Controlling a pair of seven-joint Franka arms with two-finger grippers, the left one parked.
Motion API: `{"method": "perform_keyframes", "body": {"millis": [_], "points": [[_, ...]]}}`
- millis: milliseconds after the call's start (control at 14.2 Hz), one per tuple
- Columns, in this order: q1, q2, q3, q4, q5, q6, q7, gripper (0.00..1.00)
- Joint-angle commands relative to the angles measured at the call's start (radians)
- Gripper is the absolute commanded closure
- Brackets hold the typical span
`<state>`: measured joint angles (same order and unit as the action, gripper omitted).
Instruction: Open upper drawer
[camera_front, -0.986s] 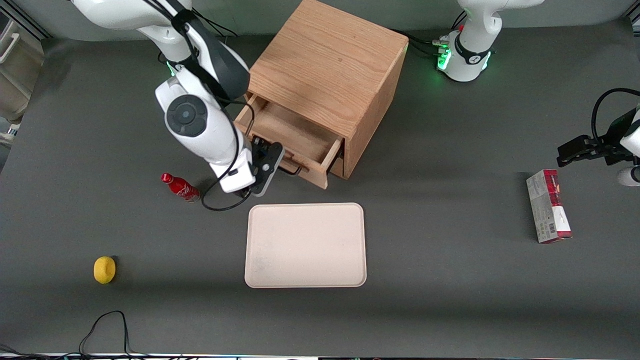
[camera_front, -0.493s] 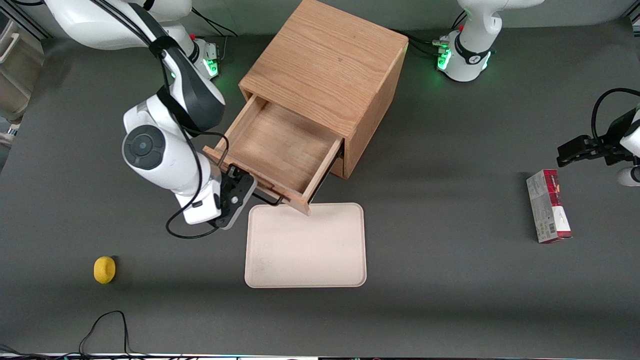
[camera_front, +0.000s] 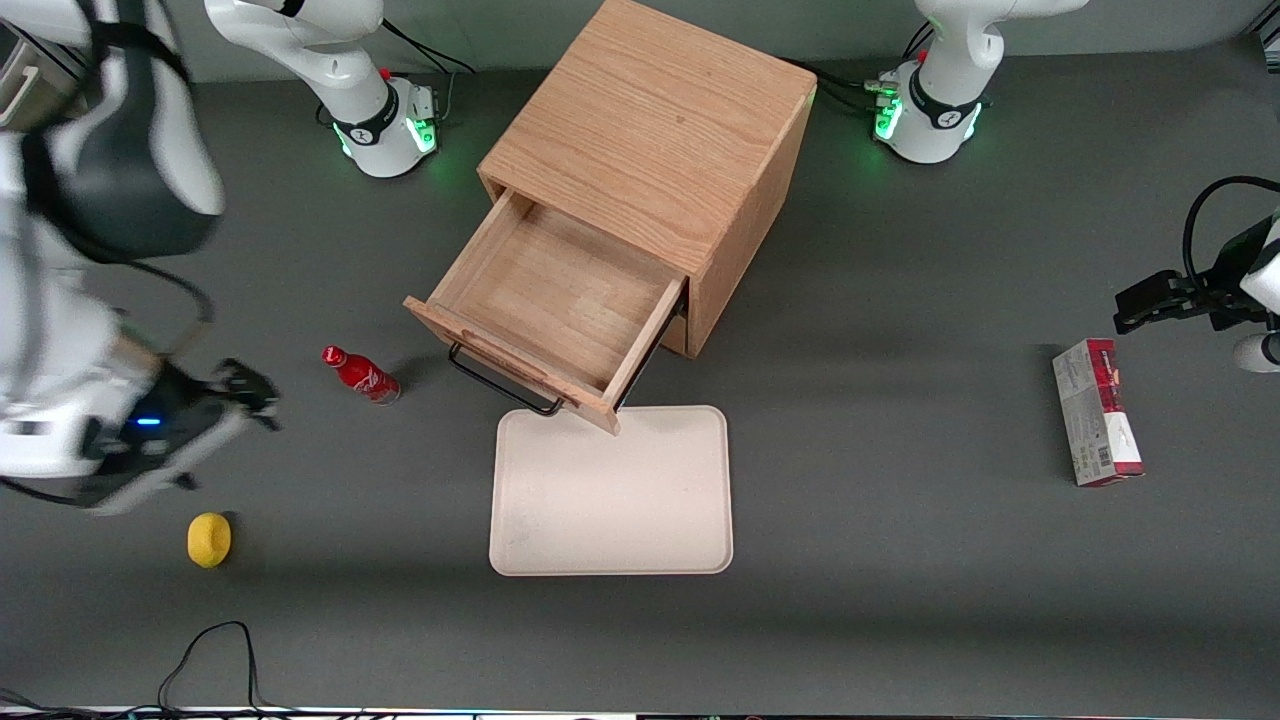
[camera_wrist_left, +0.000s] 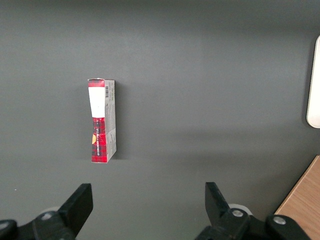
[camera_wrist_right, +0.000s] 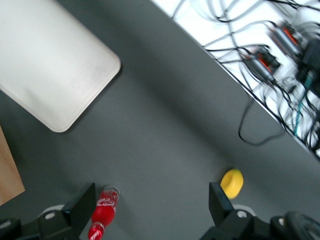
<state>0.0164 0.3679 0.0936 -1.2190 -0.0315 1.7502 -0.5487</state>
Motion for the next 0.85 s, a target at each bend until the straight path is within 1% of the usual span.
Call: {"method": "perform_keyframes", "body": {"millis": [0, 70, 211, 282, 352, 493, 775], "points": [[0.007, -0.065, -0.07, -0.046, 0.091, -0.099, 0.123, 0.0], [0.005, -0.108, -0.084, -0.107, 0.093, -0.121, 0.245, 0.0], [0.014, -0.19, -0.084, -0.213, 0.085, -0.133, 0.475, 0.0], [0.029, -0.217, -0.084, -0.252, 0.068, -0.133, 0.546, 0.0], [0.034, -0.233, -0.081, -0.263, 0.042, -0.141, 0.59, 0.0], [0.033, -0.238, -0.08, -0.254, 0.038, -0.181, 0.677, 0.0], [0.022, -0.224, -0.086, -0.246, 0.035, -0.169, 0.701, 0.0]]}}
